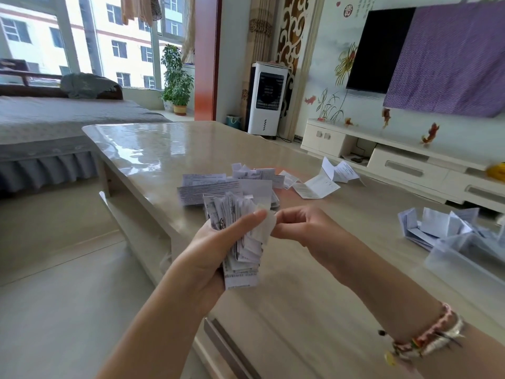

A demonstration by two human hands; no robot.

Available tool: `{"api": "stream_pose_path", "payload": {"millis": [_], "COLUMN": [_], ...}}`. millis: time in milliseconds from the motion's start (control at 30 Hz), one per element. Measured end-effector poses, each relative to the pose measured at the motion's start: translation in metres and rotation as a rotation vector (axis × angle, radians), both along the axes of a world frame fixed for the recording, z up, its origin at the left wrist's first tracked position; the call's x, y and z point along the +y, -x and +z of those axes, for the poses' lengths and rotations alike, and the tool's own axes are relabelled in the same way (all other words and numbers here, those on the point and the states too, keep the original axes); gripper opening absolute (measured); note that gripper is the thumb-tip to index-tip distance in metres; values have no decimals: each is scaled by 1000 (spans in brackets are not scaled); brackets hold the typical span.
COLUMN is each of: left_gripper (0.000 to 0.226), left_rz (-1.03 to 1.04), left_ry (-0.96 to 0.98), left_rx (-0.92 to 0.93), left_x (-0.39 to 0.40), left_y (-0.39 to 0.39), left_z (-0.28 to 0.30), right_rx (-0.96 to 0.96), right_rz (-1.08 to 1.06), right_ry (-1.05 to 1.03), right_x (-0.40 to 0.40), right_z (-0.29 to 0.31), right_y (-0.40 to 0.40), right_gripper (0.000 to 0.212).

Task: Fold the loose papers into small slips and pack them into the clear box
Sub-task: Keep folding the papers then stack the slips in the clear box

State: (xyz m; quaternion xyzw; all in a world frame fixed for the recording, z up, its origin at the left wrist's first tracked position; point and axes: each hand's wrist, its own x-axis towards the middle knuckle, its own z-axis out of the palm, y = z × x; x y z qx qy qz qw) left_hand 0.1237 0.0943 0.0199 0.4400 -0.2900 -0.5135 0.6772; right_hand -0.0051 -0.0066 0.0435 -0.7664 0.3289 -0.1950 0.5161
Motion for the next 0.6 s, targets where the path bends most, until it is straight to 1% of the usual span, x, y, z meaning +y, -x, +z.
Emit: {"api": "stream_pose_path", "payload": {"millis": [67,167,267,300,333,400,433,467,533,600], "left_gripper": [46,46,45,43,39,27,24,22,19,22], "left_rz": [1,16,48,75,102,168,205,240,315,374], "left_ry": [6,-17,-19,-19,-21,-26,-27,-22,-16,-18], "left_rx": [-15,-5,10,11,13,30,42,55,88,130], "left_x": [1,2,7,9,11,14,16,17,16,13], "left_y": [-1,-8,-18,-23,-28,-41,-48,-54,-65,-74], "left_z": [-2,-8,-10,-11,-10,-9,-9,-8,-10,-16], "right_rx": [32,84,77,78,81,73,78,108,230,380], "right_rz": [35,86,82,68,46,-20,-73,-126,-174,-156], "right_ry": [24,154,249,276,306,373,467,603,852,973], "right_x": [1,8,14,13,9,-8,-16,-24,-30,-31], "right_z": [2,10,19,21,21,15,11,8,3,-1], "right_y": [0,-1,-10,-16,-22,-38,-47,-58,-76,-94], "right_gripper": [11,11,7,8,13,18,18,20,28,41]}}
